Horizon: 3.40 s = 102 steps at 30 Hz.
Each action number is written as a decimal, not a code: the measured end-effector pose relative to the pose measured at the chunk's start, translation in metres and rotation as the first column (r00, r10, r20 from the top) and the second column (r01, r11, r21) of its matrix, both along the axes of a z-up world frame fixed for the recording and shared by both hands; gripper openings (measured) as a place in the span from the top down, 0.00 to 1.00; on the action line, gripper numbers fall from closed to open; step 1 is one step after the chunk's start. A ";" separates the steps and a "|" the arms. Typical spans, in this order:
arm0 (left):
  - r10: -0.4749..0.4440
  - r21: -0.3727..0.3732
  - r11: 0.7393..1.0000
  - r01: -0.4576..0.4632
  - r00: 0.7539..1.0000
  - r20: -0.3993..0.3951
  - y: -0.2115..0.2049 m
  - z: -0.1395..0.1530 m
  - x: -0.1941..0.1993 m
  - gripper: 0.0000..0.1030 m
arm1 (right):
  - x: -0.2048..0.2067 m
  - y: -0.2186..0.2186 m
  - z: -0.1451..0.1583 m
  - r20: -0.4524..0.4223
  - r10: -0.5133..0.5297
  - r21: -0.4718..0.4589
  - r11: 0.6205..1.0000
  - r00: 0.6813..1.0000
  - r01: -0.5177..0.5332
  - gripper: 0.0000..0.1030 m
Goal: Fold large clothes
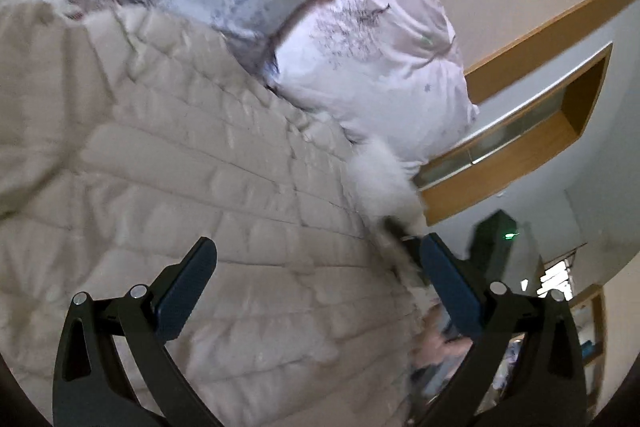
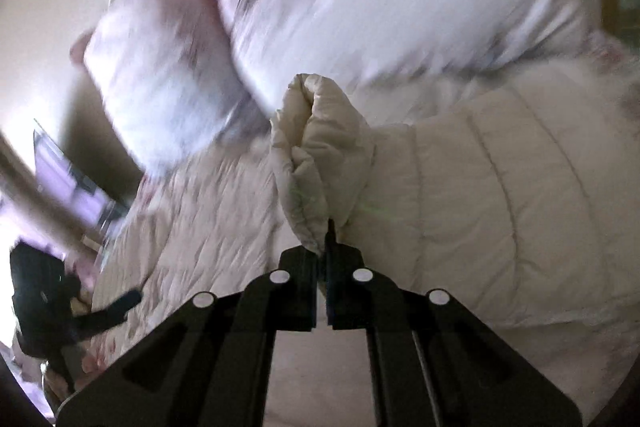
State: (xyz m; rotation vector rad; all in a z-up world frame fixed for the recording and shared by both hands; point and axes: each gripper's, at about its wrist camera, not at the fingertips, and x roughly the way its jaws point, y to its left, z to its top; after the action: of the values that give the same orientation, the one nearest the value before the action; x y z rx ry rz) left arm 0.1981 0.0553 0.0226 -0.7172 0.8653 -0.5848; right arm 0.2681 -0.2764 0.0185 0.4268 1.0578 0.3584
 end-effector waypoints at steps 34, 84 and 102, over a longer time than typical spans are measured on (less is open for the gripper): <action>0.169 0.040 0.985 -0.167 0.985 -0.039 -0.004 -0.040 0.047 0.95 | -0.040 -0.122 -0.055 -0.271 -0.384 0.271 0.849 0.883 0.453 0.48; 0.764 0.045 0.634 -0.772 0.615 -0.195 0.297 -0.070 -0.134 0.24 | 0.008 0.173 -0.018 -0.098 0.341 -0.233 0.905 0.935 -0.355 0.37; 0.760 -0.165 0.612 -0.773 0.633 -0.148 0.301 -0.046 -0.108 0.94 | -0.005 0.104 -0.004 -0.085 0.263 -0.151 0.950 0.961 -0.274 0.32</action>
State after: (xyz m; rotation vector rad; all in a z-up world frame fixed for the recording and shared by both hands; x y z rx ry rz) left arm 0.0904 0.3560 -0.0230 -1.2227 0.4650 0.1430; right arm 0.2628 -0.1725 0.0145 0.1480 1.2013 0.4993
